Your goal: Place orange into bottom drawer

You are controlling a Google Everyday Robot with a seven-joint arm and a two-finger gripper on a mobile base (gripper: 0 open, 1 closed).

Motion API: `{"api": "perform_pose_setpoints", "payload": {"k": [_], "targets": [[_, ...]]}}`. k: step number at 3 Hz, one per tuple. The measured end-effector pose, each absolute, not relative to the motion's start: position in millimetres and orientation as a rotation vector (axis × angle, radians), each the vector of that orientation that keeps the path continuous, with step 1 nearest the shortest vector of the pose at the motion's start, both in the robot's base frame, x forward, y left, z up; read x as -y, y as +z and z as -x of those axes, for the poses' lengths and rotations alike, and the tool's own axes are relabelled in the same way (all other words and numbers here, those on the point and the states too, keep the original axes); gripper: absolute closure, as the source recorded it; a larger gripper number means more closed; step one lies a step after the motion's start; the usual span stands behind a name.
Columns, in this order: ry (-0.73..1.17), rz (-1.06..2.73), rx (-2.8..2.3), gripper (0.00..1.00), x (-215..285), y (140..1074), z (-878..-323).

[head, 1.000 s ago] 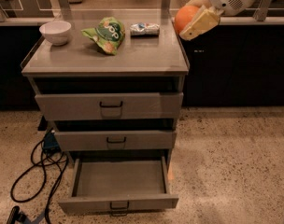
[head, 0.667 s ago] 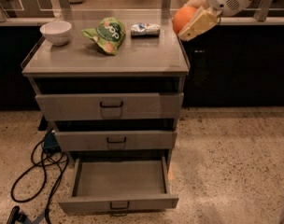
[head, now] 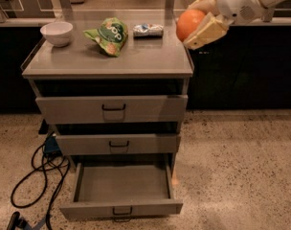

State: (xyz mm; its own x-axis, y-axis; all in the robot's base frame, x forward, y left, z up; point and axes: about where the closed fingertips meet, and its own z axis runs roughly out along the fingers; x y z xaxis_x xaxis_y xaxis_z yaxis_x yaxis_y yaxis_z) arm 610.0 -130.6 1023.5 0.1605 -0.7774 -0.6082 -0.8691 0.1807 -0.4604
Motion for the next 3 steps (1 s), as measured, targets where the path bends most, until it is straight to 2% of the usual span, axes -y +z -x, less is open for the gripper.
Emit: {"api": "perform_pose_setpoints", "payload": {"k": [1,2,3], "targets": [[0.116,1.608,-1.469,1.0,95,1066,-528],[0.169,1.63,-1.486,1.0,83,1048,-499],[0.165,1.632,-1.488,1.0,84,1047,-500]]}}
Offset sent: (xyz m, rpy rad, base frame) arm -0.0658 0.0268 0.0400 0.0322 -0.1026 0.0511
